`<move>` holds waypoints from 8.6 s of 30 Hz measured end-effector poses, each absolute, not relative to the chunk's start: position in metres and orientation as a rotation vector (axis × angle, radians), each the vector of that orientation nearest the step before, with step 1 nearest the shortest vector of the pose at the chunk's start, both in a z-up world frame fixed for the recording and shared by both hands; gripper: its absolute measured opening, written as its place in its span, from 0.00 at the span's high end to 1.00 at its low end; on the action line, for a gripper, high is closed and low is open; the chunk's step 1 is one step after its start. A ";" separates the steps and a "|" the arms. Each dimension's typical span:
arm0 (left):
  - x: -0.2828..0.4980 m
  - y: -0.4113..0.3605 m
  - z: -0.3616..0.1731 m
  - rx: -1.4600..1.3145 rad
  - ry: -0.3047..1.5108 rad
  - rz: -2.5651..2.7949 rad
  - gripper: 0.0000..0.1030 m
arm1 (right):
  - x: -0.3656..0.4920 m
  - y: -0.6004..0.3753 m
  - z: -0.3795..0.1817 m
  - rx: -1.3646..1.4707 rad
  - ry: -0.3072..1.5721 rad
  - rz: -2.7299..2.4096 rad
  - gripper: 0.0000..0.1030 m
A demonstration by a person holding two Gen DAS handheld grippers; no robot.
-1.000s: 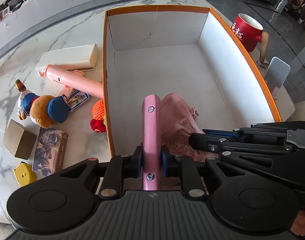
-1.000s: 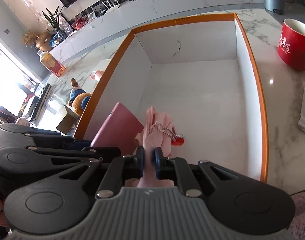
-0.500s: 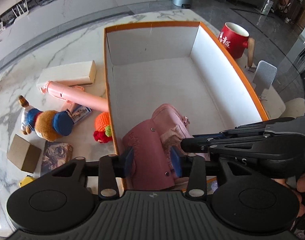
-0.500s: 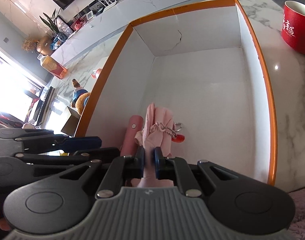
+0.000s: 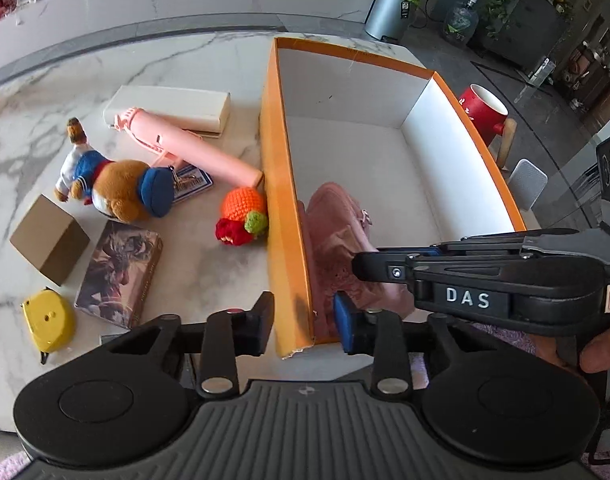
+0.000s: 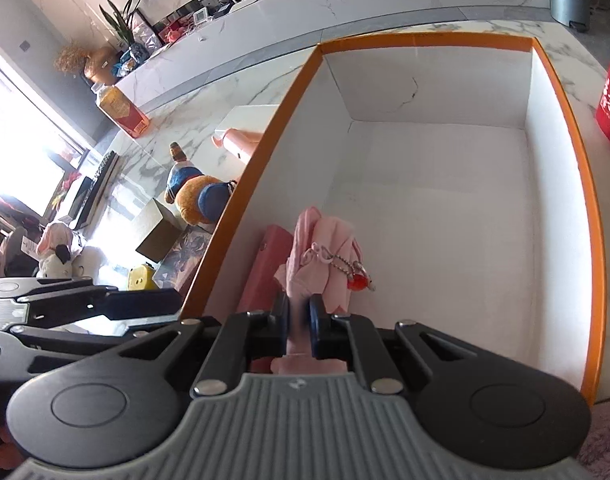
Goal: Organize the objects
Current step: 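Carry the pink wallet into the orange box with the left tool beside the backpack, then lower the pink wallet into the box and open the left tool, then lower the pink backpack onto the box floor with the right tool, then open the right tool to release the backpack and withdraw it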
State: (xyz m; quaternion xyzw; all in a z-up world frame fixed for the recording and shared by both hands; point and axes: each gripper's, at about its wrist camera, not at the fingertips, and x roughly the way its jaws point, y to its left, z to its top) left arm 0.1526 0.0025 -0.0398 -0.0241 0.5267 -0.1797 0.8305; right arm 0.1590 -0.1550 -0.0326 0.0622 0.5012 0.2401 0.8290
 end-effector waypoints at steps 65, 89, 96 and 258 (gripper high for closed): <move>0.140 0.015 -0.056 -0.279 1.051 -0.526 0.52 | 0.180 -0.161 -0.035 -0.034 1.241 0.673 0.88; 0.153 -0.026 -0.064 -0.009 1.144 -0.422 0.71 | 0.158 -0.201 -0.046 0.157 1.050 0.525 0.49; 0.153 -0.025 -0.064 -0.020 1.139 -0.421 0.72 | 0.166 -0.210 -0.063 0.158 1.129 0.461 0.85; 0.099 0.127 -0.064 -0.153 1.095 -0.184 0.62 | 0.110 -0.030 -0.030 -0.068 1.041 0.787 0.66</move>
